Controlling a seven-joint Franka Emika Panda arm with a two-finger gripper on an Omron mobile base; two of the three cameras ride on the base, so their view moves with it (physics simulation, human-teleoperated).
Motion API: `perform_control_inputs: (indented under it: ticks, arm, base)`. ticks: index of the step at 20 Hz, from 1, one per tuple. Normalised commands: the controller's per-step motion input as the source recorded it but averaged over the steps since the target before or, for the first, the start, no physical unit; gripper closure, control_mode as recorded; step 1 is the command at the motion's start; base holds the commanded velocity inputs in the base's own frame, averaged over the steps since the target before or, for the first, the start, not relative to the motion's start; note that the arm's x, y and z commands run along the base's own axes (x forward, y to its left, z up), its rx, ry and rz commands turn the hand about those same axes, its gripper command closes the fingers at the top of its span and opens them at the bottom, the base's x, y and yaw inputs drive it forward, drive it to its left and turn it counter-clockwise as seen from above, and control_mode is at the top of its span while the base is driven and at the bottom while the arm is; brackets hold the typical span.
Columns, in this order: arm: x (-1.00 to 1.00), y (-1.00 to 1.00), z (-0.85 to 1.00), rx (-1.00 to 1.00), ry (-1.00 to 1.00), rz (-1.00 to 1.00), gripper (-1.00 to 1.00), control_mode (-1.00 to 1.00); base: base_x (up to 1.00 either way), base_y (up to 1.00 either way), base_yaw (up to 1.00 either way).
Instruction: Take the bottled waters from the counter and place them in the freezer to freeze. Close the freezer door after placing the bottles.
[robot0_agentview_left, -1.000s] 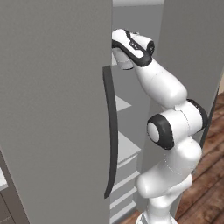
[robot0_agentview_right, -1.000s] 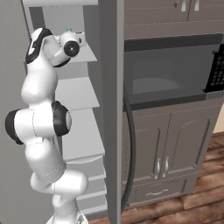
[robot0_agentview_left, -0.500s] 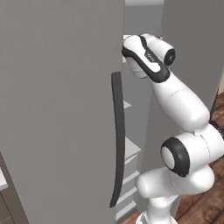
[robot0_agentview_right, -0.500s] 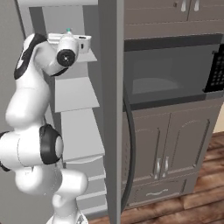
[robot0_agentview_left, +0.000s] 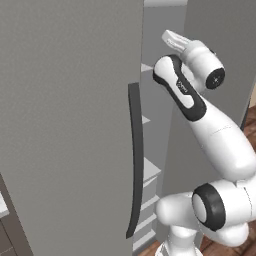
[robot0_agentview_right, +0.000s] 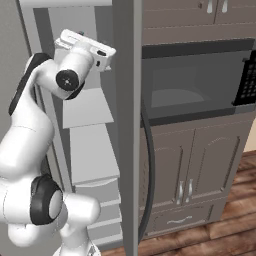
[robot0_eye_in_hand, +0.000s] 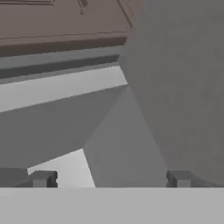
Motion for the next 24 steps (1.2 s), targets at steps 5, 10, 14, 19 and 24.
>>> perform_control_inputs:
  ticks: [5,10,14,19,24]
  arm:
    - [-1.00,-0.39,0.82,0.43,0.27,-0.20,-1.00,-1.00]
    - [-1.00,-0.02,0.65,0.50,0.59,-0.13,-1.00,-1.00]
    - [-1.00,0.19,-0.20,0.43,0.66,-0.01,-1.00,-1.00]
    - [-1.00,0.37,-0.92,0.24,0.62,0.02,-1.00,-1.00]
    - [-1.00,0.04,-1.00,-0.02,0.39,0.10,-1.00,-1.00]
  base:
    - [0.00,0.00,0.00]
    - [0.00,0.00,0.00]
    - [0.00,0.00,0.00]
    - [0.00,0.00,0.00]
    - [0.00,0.00,0.00]
